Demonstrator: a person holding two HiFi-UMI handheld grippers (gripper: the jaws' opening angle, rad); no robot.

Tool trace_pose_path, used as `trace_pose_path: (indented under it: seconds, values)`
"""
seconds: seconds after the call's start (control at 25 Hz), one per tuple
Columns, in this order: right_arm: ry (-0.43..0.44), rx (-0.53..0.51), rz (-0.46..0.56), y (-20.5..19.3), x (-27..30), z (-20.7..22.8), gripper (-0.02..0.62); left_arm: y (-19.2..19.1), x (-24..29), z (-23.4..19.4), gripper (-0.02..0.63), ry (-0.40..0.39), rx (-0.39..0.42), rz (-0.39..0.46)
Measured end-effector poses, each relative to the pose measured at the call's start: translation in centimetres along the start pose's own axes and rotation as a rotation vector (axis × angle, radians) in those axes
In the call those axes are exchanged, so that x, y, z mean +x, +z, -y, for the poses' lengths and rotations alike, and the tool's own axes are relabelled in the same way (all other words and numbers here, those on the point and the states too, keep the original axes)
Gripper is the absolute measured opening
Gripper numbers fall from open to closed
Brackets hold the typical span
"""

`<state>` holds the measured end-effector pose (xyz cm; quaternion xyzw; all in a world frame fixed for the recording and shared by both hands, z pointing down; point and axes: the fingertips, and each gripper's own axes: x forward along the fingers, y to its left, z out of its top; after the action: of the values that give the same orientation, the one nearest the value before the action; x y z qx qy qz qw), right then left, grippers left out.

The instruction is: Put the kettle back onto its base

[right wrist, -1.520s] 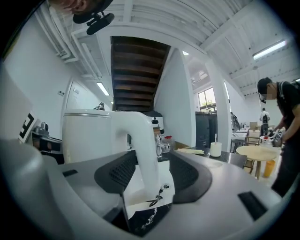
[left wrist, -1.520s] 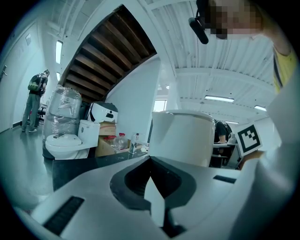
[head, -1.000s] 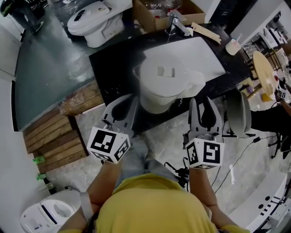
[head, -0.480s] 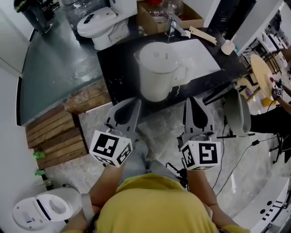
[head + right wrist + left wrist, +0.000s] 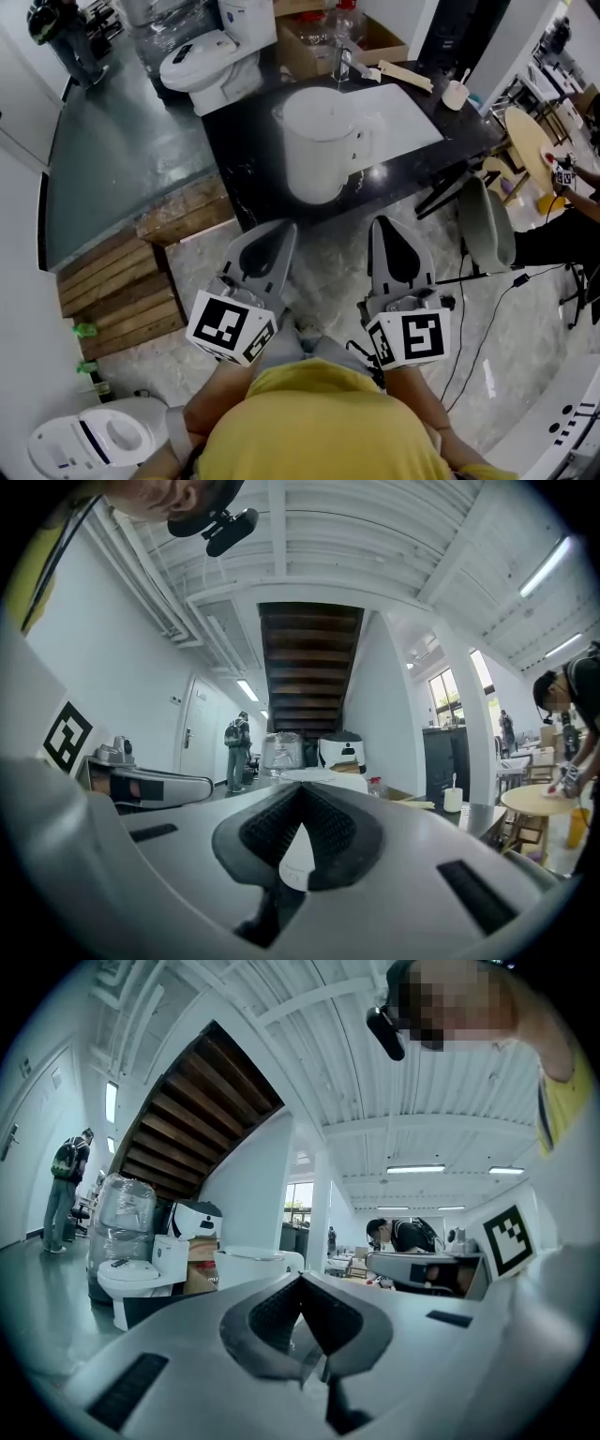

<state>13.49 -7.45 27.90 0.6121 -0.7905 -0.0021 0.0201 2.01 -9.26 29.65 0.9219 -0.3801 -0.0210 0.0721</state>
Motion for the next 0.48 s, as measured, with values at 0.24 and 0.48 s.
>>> trace_pose_path:
  seconds: [0.24,0.48]
  values:
    - [-0.012,-0.002,-0.003,0.8,-1.6,-2.1,0.017,0.9,-1.7,0.9,0.006,-0.047,0.001,-0.002]
    - [0.000,-0.002,-0.033,0.3,-2.6,-5.1,0.017,1.1,-3.2,1.3,0.006,-0.076,0.012,-0.013]
